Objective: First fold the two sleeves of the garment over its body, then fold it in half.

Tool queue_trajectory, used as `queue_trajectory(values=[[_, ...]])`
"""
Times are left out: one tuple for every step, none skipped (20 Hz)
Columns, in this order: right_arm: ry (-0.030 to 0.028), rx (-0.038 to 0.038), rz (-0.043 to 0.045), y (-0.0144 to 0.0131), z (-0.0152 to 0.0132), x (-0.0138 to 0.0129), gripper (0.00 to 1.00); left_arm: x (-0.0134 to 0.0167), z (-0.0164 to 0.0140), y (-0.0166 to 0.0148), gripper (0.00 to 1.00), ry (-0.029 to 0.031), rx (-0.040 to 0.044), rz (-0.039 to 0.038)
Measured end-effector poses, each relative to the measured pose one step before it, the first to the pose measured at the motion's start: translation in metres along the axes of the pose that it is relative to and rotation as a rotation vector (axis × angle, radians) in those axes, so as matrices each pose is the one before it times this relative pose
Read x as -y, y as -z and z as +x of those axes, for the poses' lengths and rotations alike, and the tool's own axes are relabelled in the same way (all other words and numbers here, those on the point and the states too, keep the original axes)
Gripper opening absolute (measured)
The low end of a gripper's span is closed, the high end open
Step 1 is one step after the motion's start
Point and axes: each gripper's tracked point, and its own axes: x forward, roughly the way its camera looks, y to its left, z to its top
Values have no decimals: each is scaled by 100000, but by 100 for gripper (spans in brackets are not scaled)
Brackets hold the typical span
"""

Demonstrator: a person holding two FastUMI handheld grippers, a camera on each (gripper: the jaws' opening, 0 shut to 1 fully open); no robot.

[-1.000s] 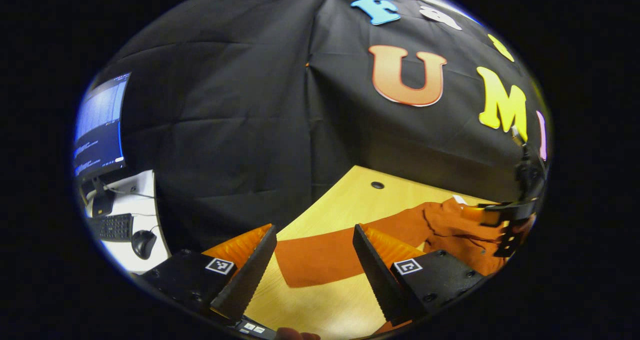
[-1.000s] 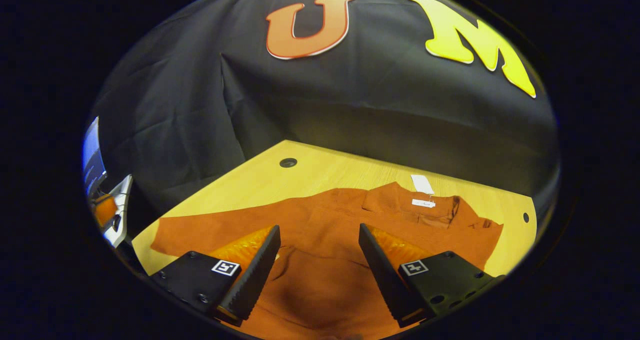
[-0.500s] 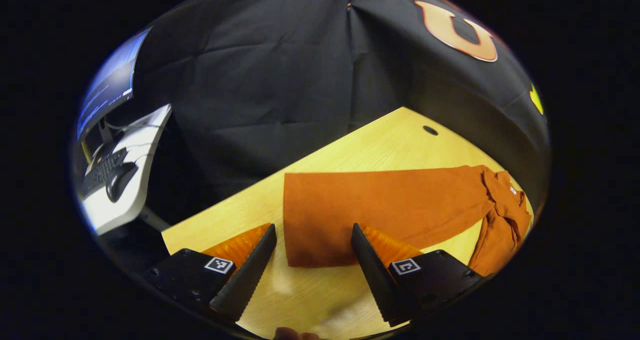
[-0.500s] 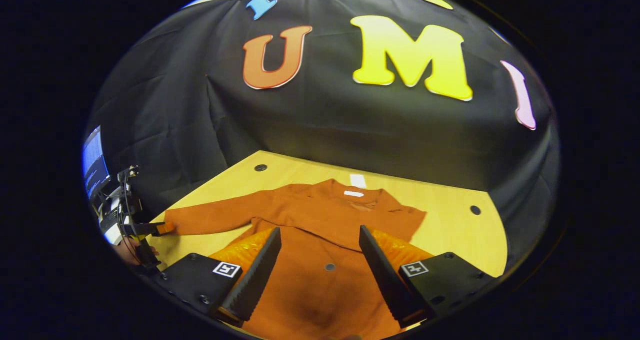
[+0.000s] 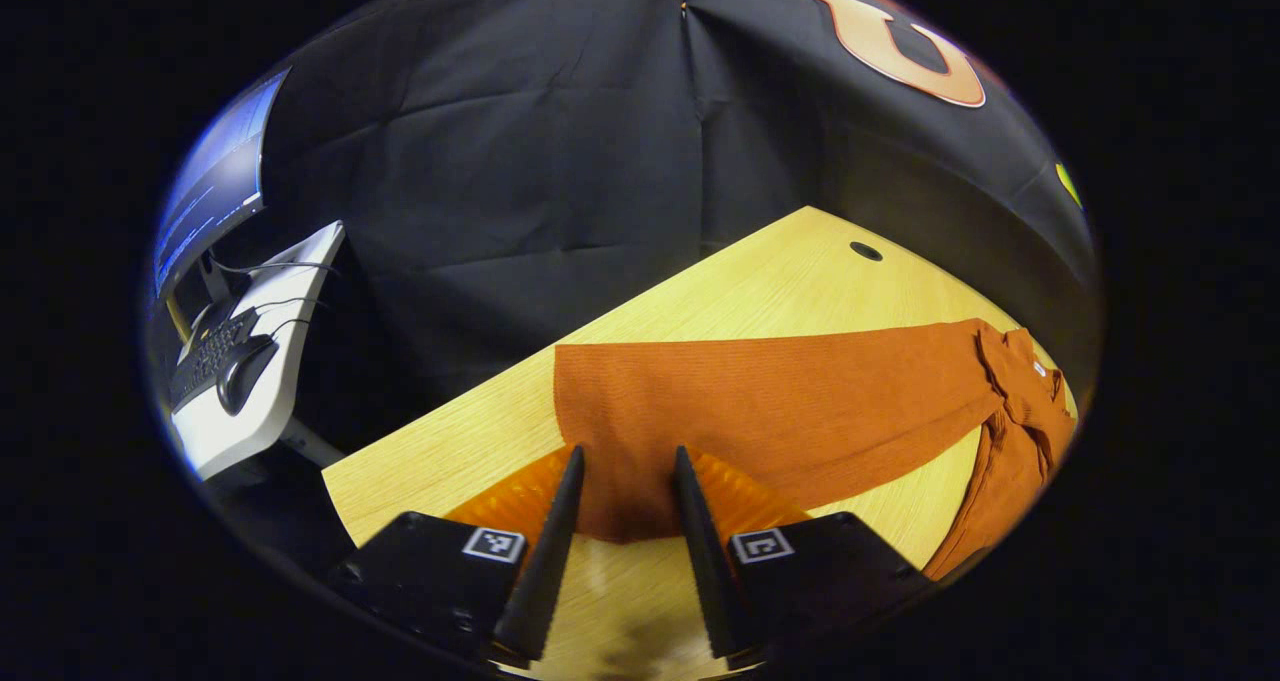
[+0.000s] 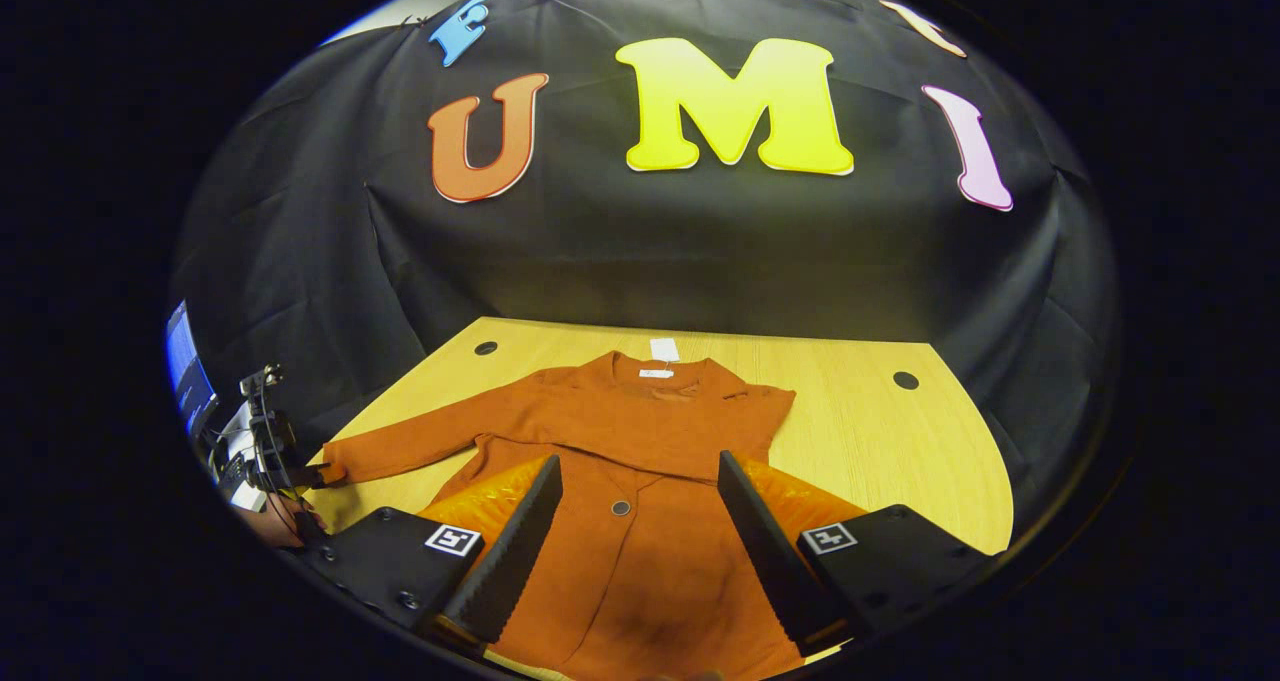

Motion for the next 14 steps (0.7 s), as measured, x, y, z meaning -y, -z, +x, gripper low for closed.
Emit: queue_trajectory(values=[[-148,267,496,98,-281,236,100,320,133,-202,44,1499,1158,-2060],[118,440,315,-27,-271,132,100,247,33,-192,26,975,472,-2272],[189,233,88,42,-186,227,100,76,62,-144,8,790,-1267,-1131],[-74,344,-280,125,-363,84,100,382,-67,29,5,3887,-1884,-1139],[194,635,-219,23,-345,114,100,1008,-149,-505,3,5461,-287,-856],[139,503,-73,19,-250,180,100,642,-117,-1084,4,3015,1878,1967],[55,129,293,153,-160,194,100,808,-214,-1537,3,3121,2573,2730],[2,-114,351,383,-245,43,100,1032,-13,-1516,3,3568,1952,1727],[188,-139,511,330,-149,114,100,1318,-86,-1444,3,3361,1277,798],[667,-635,528,492,38,197,100,1266,-86,-1283,3,3180,1185,95],[303,-682,843,374,-102,228,100,1278,56,-1358,3,2003,908,213],[-242,-435,1252,407,-10,45,100,1239,-56,-1131,3,2154,868,32],[-210,-363,1273,227,-140,169,100,1494,22,-1014,3,2965,750,-678],[-12,292,960,123,-236,299,100,1389,-300,-702,3,2601,270,-92]])
